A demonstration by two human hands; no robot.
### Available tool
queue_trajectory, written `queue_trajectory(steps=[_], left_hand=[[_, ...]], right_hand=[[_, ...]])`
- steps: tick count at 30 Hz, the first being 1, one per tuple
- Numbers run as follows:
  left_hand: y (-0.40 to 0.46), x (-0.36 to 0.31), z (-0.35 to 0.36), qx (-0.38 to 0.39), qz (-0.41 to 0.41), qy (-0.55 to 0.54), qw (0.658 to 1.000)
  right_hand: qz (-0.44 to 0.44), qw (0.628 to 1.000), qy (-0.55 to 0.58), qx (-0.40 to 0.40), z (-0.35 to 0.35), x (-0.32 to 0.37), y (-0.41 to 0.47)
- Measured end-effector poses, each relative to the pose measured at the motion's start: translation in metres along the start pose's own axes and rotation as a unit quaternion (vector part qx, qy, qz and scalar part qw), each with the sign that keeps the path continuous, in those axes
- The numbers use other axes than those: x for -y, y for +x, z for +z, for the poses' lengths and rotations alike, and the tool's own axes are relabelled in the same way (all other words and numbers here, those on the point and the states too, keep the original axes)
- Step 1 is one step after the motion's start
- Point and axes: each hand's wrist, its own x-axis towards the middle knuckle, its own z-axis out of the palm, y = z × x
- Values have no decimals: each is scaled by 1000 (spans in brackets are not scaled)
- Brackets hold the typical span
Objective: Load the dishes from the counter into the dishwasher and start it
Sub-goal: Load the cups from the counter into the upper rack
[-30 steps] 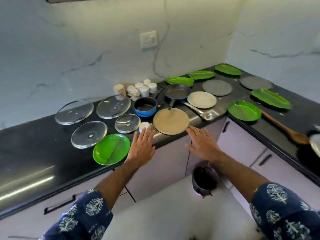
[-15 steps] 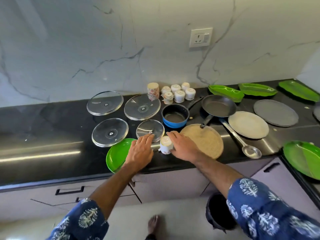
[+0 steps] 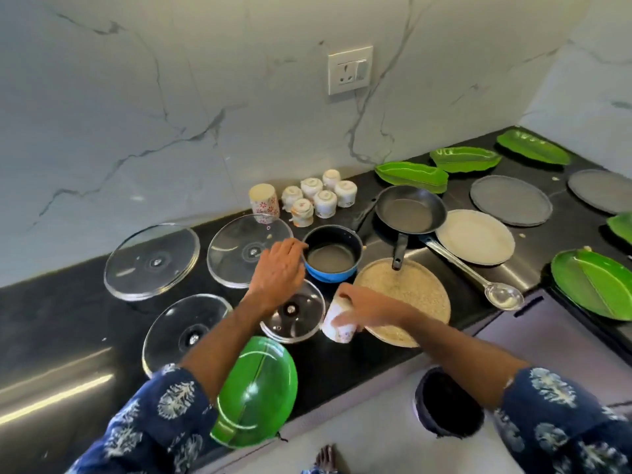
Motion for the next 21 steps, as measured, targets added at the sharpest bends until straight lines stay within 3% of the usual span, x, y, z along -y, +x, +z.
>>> queue_trajectory(steps=[3, 6, 15, 21], left_hand=[[51, 26, 4, 24, 0, -7, 1000], [104, 46, 10, 56, -2, -13, 998], [202, 69, 45, 157, 27, 78, 984], [221, 72, 68, 178, 44, 123, 975]], right_hand=[[23, 955, 293, -35, -34, 5, -12], [23, 896, 433, -95, -58, 9, -17], [32, 838, 511, -188, -70, 18, -11], [27, 817, 534, -213, -68, 7, -16]])
